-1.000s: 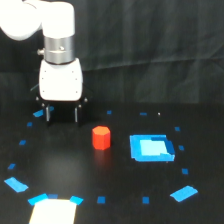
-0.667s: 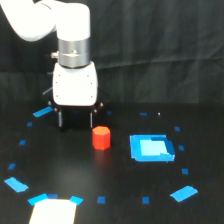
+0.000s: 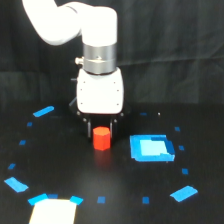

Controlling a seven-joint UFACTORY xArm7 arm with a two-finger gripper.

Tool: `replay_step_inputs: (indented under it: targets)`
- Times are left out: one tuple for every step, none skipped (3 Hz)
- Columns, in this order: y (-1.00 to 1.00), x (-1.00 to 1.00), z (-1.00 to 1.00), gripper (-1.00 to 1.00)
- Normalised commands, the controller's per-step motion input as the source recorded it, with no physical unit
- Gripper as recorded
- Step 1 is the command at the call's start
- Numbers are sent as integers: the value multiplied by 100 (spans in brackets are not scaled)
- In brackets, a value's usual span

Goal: Pick up the red object from the table

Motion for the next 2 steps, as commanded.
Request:
replay_step_inputs:
  targets:
    - [-52,37,-36,-100]
    - [57,-16,100,-77]
